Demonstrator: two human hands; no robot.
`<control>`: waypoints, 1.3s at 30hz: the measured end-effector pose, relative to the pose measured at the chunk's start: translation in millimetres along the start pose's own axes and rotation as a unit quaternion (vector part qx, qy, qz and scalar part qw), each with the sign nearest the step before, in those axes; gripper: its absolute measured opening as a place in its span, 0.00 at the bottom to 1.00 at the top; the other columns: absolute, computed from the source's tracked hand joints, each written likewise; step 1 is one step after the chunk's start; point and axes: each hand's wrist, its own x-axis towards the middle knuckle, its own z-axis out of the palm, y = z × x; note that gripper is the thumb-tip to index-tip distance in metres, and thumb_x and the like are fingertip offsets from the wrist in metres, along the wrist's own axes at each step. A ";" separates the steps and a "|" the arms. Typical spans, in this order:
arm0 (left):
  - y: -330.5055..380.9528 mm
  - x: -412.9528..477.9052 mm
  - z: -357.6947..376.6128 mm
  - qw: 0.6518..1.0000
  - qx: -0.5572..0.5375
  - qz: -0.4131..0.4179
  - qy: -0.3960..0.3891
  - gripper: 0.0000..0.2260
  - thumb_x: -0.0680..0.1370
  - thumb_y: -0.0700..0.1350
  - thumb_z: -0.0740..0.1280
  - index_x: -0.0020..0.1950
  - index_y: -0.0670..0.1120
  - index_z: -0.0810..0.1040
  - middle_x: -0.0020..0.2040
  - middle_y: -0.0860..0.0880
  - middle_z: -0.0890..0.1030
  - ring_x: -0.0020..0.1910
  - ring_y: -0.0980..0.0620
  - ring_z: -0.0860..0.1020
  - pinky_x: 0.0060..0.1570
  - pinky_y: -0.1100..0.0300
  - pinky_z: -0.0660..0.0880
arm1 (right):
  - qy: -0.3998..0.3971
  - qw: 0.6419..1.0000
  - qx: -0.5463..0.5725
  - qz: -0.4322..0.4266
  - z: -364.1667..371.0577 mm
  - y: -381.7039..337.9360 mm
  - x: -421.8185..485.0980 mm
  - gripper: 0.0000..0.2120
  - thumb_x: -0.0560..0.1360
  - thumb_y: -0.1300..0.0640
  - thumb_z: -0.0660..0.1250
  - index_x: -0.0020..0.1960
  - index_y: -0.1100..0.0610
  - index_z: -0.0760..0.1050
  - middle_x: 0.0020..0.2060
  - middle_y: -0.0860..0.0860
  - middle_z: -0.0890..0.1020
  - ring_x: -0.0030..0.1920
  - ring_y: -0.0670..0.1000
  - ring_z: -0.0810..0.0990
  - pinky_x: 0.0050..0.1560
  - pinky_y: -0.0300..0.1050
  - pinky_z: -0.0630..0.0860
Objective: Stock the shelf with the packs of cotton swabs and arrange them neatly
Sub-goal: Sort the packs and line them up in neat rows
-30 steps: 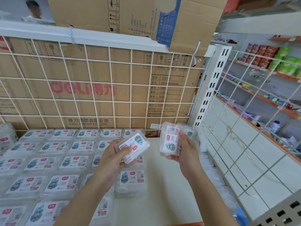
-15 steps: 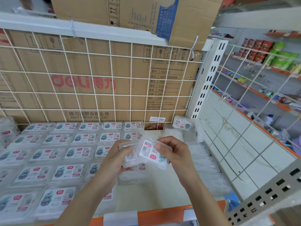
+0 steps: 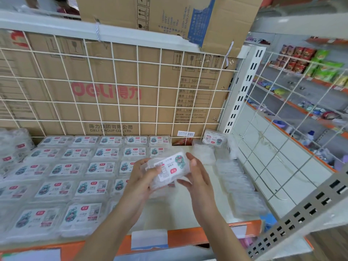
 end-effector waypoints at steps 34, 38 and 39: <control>-18.5 -36.2 -37.3 0.904 0.370 0.199 -0.081 0.23 0.70 0.63 0.59 0.62 0.55 0.73 0.63 0.59 0.71 0.62 0.67 0.69 0.59 0.73 0.64 | 0.038 0.996 -0.057 0.048 -18.1 14.3 -54.4 0.24 0.61 0.50 0.66 0.56 0.58 0.76 0.49 0.55 0.83 0.45 0.46 0.82 0.41 0.36 0.76; -21.4 -27.4 -61.9 0.750 0.598 0.277 -0.054 0.30 0.76 0.66 0.47 0.65 0.50 0.75 0.65 0.53 0.73 0.66 0.53 0.69 0.66 0.61 0.58 | -0.007 0.984 -0.142 0.108 -24.9 19.8 -51.7 0.21 0.63 0.51 0.64 0.55 0.56 0.75 0.45 0.51 0.83 0.38 0.40 0.81 0.36 0.30 0.73; -21.4 -25.1 -65.4 0.721 0.635 0.270 -0.062 0.35 0.75 0.69 0.42 0.65 0.50 0.74 0.65 0.52 0.74 0.67 0.50 0.68 0.67 0.57 0.57 | -0.008 0.982 -0.151 0.117 -24.1 23.3 -49.3 0.20 0.64 0.52 0.66 0.54 0.56 0.75 0.44 0.51 0.83 0.38 0.40 0.81 0.36 0.30 0.73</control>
